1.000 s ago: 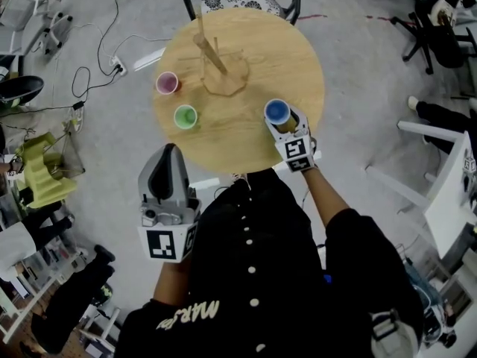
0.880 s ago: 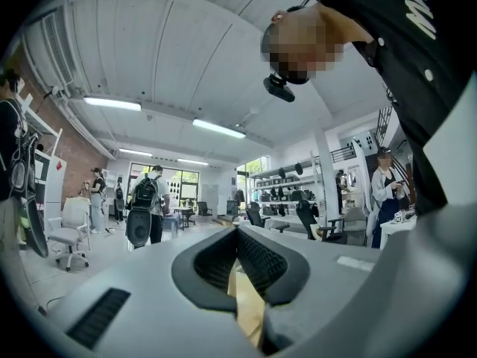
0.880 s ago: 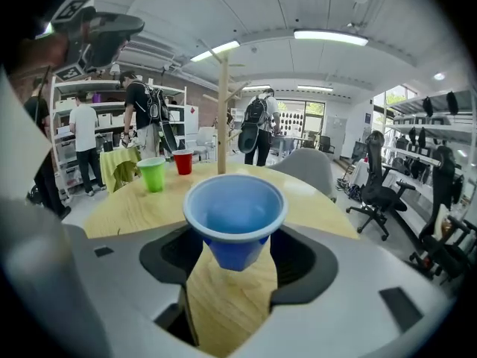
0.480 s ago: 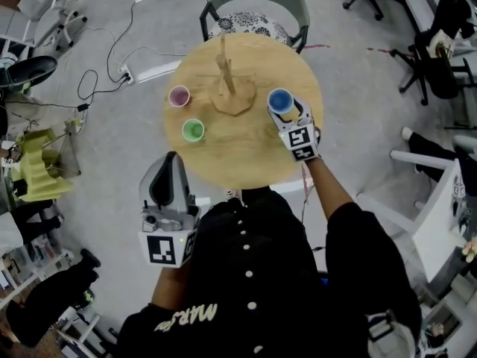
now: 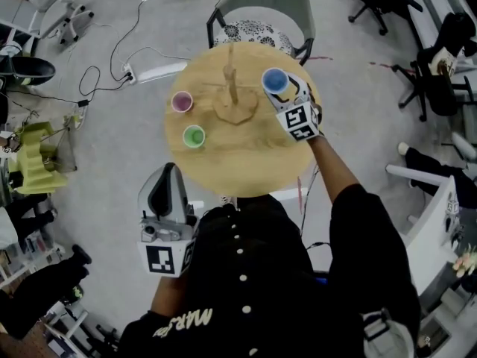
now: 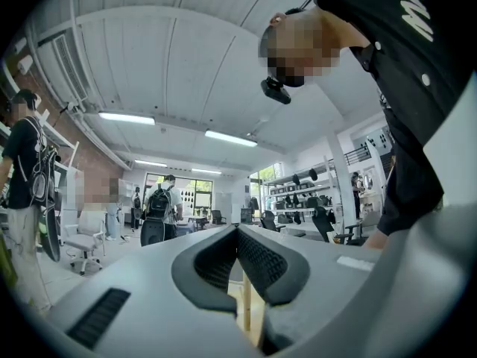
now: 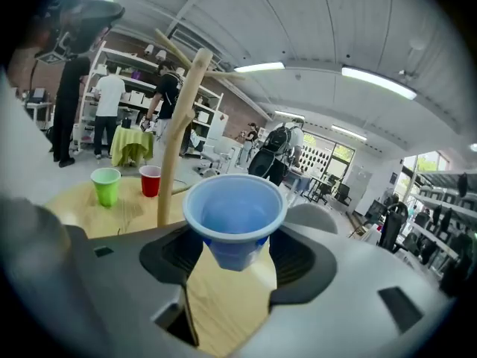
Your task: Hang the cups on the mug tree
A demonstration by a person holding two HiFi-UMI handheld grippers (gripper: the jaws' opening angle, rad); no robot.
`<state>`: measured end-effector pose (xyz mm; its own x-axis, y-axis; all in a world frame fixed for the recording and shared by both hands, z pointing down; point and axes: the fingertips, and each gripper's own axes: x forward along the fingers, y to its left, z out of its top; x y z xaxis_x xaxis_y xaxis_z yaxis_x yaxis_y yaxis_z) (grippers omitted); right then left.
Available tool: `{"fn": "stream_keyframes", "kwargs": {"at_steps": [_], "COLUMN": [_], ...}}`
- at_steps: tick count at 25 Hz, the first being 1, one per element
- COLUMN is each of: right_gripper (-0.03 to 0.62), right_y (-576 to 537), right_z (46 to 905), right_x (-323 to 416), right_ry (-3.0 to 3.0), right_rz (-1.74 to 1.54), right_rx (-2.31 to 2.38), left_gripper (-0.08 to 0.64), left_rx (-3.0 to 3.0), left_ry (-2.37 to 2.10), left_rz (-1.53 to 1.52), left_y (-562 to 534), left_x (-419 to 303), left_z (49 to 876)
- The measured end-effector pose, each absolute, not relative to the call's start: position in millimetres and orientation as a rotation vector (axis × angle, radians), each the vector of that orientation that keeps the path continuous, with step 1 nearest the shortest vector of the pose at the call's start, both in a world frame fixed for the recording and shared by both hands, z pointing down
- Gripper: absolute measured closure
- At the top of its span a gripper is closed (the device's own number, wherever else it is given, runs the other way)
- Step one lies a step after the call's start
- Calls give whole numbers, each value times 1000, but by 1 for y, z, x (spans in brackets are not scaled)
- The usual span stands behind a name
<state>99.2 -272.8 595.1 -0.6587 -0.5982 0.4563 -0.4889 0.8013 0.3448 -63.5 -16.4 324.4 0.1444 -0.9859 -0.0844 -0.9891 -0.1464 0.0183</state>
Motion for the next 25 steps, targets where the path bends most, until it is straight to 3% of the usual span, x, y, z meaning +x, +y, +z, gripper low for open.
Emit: {"fn": "stream_keyframes", "kwargs": {"at_steps": [25], "right_gripper": [311], "right_y": [-321], "right_z": [628], "right_x": [-5], "right_ry": [-2161], "right_rz": [-941], "right_rx": [186], "left_gripper": [566], "left_rx": [-2256], "left_ry": [2186], "left_rz": [59], "left_y": [-43], "left_x": [-83], "left_z": [344]}}
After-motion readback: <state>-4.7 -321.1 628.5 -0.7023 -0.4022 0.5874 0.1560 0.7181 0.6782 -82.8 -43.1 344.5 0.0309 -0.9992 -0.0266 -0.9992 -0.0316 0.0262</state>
